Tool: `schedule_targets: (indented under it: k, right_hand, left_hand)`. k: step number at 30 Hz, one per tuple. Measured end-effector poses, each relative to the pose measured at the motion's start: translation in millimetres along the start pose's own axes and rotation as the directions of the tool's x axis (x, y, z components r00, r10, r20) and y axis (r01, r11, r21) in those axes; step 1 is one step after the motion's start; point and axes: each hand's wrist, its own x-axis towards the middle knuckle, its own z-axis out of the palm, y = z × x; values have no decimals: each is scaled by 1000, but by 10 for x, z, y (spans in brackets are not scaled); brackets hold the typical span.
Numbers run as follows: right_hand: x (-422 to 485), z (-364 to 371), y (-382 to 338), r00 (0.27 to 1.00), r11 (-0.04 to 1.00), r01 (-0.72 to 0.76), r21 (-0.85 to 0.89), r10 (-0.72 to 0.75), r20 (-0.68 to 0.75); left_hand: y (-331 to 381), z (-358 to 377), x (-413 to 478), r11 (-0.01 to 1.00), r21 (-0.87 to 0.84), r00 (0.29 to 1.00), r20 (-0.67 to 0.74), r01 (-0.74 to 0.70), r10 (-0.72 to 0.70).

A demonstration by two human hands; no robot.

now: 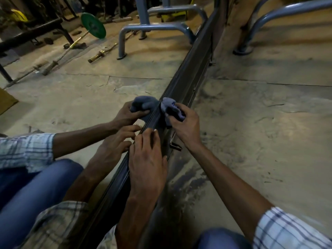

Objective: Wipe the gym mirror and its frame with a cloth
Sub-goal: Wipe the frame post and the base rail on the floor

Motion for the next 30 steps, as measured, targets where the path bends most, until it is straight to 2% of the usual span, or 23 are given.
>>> schedule_targets:
  k: [2,7,8,10,12,14,17,22,26,30]
  right_hand:
    - [69,3,-23,1000,1000,-14,11,14,-16]
    - [426,10,11,980,984,-149,100,161,-118]
    - [477,23,4,985,991,-120,57,126,-120]
    - [489,25,15,998,998,32,-57,-35,-61]
    - [505,-42,91,989,987,147,-64,-145,37]
    - [654,-102,182,989,988,143,-55,-141,32]
    - [902,-85,231,998,998,48,-39,-50,-45]
    - [972,-158,231,986,988,156,-1,-156,58]
    - [1226,-150,256,999,999,21,37,-20,-25]
    - [1315,-148,302,984,986,168,16,-168,58]
  left_hand:
    - [24,29,101,1000,-14,1000,-10,-6,6]
    - [92,142,317,999,-34,999,-34,17,-18]
    - [100,176,347,999,-42,998,-56,13,-15]
    - [118,242,387,999,-49,991,-129,18,-24]
    - [157,297,399,999,-27,986,-166,24,-28]
    - [211,336,436,999,8,984,-176,33,-31]
    - [326,329,578,998,29,986,-162,51,-46]
    - [472,281,909,995,81,989,-142,50,-38]
    - [575,272,1177,990,131,991,-128,45,-28]
    - [663,329,1394,988,143,988,-153,51,-29]
